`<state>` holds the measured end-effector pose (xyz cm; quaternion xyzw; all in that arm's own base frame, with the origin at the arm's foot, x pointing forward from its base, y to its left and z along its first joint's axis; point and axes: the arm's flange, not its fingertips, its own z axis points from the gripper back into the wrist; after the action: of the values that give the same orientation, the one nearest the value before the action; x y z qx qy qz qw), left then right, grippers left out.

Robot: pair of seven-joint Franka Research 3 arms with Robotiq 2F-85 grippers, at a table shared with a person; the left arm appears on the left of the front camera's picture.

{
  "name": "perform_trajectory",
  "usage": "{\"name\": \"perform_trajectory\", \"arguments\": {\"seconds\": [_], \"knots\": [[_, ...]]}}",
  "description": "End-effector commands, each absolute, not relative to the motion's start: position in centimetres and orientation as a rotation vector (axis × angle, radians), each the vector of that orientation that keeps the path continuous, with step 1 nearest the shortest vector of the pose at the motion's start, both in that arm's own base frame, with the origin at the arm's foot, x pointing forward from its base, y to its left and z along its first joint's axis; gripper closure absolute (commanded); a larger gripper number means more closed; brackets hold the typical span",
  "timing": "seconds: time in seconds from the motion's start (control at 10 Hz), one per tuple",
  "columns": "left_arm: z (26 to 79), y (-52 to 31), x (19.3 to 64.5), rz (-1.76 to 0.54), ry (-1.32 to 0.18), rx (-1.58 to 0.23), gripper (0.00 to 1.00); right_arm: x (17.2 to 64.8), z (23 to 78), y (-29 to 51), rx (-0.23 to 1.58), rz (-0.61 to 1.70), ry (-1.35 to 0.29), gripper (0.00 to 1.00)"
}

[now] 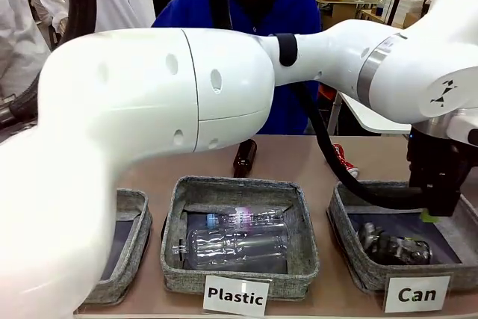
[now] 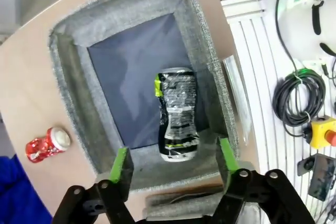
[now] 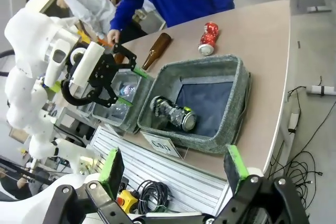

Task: Sort the can waste into the basket.
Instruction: Pick up the can waste from the table and place it in the right Fabric basket.

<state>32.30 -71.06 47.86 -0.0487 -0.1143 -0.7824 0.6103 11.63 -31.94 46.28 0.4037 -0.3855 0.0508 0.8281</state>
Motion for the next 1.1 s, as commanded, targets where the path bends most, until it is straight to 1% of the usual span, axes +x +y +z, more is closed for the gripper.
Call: {"name": "perform_trajectory", "arguments": {"seconds": [0.0,0.7,0.8,0.9,1.0], "knots": [[49.0,-71.6,33.0,-1.815,-0.279,-0.115,0.00,10.0,46.4,-32.6,0.845,0.056,-0.835,0.00],[50.1,-68.9,32.7,-1.842,-0.277,-0.210,0.00,10.0,46.4,-32.6,0.845,0.056,-0.835,0.00],[50.5,-68.2,32.7,-1.818,-0.245,-0.228,0.00,11.0,46.1,-32.3,0.848,0.073,-0.818,0.00],[50.9,-67.1,32.6,-1.769,-0.205,-0.283,0.00,11.6,46.1,-31.8,0.892,0.155,-0.794,0.00],[51.8,-65.5,32.4,-1.735,-0.186,-0.343,0.00,13.2,46.4,-30.9,0.937,0.174,-0.769,0.00]]}}
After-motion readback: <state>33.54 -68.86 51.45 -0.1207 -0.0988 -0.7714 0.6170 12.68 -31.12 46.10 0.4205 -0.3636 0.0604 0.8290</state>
